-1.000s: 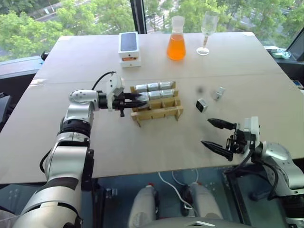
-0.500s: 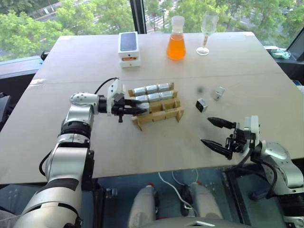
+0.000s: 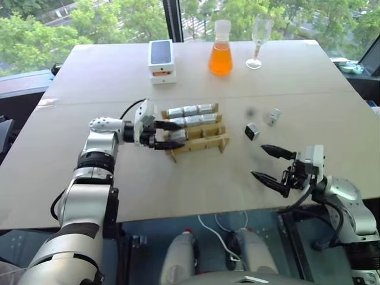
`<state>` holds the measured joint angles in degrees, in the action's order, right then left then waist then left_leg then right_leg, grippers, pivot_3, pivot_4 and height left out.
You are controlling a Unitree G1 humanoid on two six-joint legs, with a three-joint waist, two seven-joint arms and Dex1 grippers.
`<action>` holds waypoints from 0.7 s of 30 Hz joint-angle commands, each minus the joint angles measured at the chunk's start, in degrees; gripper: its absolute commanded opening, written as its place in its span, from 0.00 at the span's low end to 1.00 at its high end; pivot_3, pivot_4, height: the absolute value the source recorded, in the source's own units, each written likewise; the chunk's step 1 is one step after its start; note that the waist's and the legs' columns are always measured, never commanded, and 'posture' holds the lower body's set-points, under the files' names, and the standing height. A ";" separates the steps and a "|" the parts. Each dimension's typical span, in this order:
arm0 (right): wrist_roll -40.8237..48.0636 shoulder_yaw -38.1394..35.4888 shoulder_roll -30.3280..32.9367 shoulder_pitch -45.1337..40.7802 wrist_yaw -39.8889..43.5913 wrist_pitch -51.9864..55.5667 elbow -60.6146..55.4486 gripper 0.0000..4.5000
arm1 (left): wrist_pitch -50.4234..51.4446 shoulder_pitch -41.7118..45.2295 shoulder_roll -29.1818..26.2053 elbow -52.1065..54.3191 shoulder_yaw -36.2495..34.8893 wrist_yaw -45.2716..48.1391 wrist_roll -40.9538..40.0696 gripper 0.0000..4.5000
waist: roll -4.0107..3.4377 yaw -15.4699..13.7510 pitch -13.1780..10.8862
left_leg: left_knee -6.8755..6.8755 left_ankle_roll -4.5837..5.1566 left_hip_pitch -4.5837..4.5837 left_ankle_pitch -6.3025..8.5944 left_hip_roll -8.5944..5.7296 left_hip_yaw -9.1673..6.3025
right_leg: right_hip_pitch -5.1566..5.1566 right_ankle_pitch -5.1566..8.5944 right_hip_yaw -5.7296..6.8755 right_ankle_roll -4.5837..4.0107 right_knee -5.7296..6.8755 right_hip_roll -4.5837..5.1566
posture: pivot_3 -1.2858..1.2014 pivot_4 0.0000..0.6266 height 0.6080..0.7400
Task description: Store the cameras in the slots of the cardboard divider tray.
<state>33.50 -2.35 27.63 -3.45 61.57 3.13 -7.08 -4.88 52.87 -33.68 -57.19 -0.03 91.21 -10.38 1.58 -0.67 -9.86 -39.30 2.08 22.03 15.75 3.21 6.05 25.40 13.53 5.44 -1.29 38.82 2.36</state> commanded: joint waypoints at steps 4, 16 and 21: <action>-5.73 -1.51 -1.24 -1.31 -9.05 0.04 1.52 1.00 | 10.22 -3.88 -4.70 20.45 -4.56 0.40 -8.39 0.99 | 0.00 0.35 0.00 | 0.01 -0.13 -0.02 -0.08 0.03 0.03 | 0.00 -0.02 -0.05 -0.04 0.01 0.02 | 0.52 0.24 1.00; -17.34 1.08 -7.90 -12.10 -30.54 10.00 5.91 1.00 | 39.91 -28.95 -13.10 71.65 -12.52 -17.67 -23.44 0.99 | -0.01 1.39 0.00 | 0.05 -0.16 -0.08 -0.09 0.07 0.03 | 0.00 0.01 -0.14 0.00 0.05 0.33 | 0.52 0.24 1.00; -17.98 1.70 -8.86 -16.28 -30.87 11.94 10.22 1.00 | 44.97 -36.34 -13.21 81.68 -15.80 -27.26 -25.74 0.99 | -0.01 1.23 0.00 | 0.07 -0.16 -0.07 -0.09 0.05 0.02 | -0.01 -0.09 -0.13 -0.17 0.03 0.34 | 0.52 0.24 1.00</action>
<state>15.60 -0.44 18.77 -18.81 30.43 15.03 3.55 38.69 16.53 -46.51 20.67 -13.06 66.64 -34.03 1.57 0.57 -9.86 -39.23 1.91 21.97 15.66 3.26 6.08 25.40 13.43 5.32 -1.47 38.84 2.69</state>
